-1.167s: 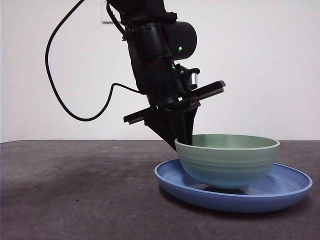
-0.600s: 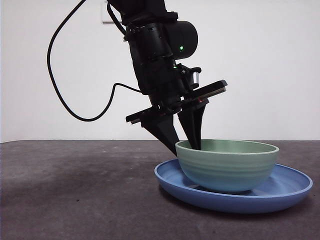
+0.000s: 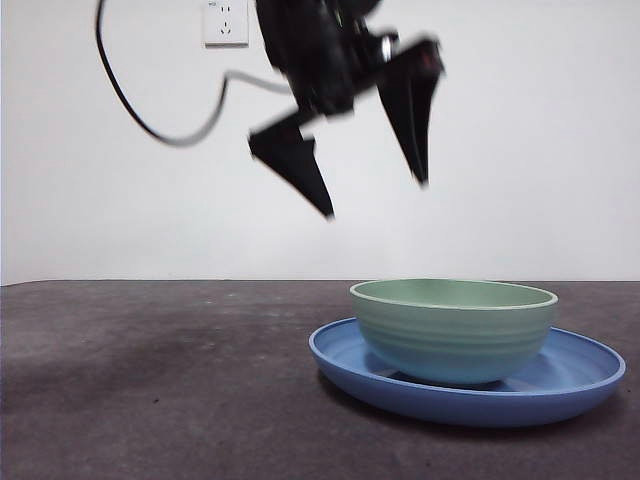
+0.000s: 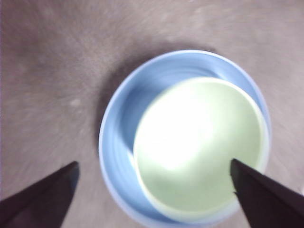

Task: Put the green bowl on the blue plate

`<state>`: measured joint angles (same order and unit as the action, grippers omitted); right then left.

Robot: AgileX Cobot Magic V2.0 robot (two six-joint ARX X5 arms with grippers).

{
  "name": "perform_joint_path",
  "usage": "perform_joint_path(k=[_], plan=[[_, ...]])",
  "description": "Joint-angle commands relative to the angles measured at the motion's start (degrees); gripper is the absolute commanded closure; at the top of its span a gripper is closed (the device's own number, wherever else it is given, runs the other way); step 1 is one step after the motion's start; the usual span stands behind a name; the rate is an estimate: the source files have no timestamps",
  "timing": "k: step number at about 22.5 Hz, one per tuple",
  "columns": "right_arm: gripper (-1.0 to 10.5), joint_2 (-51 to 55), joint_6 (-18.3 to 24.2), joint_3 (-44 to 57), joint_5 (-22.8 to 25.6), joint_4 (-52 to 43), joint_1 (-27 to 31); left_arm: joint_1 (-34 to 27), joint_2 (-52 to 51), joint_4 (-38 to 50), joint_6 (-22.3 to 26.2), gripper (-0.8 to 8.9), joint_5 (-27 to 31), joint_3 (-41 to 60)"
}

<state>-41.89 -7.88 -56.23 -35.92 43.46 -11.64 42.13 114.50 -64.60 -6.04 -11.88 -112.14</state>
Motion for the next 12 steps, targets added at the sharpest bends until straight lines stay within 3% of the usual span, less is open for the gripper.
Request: perform_joint_path(k=[1, 8, 10, 12], plan=[[3.0, -0.33, 0.44, -1.05, -0.07, -0.35, -0.24, 0.22, -5.07, -2.03, 2.78, 2.74, 0.15, -2.03], [3.0, -0.33, 0.44, -1.05, -0.07, -0.35, -0.24, -0.68, -19.71, -12.61, 6.08, 2.59, 0.17, -0.98], [3.0, -0.33, 0.42, -1.05, -0.07, -0.33, -0.24, -0.72, -24.87, -10.99, 7.02, 1.87, 0.17, 3.08], [3.0, -0.33, 0.42, -1.05, -0.07, -0.22, -0.24, -0.72, -31.43, -7.39, 6.91, 1.84, 0.17, 10.27]])
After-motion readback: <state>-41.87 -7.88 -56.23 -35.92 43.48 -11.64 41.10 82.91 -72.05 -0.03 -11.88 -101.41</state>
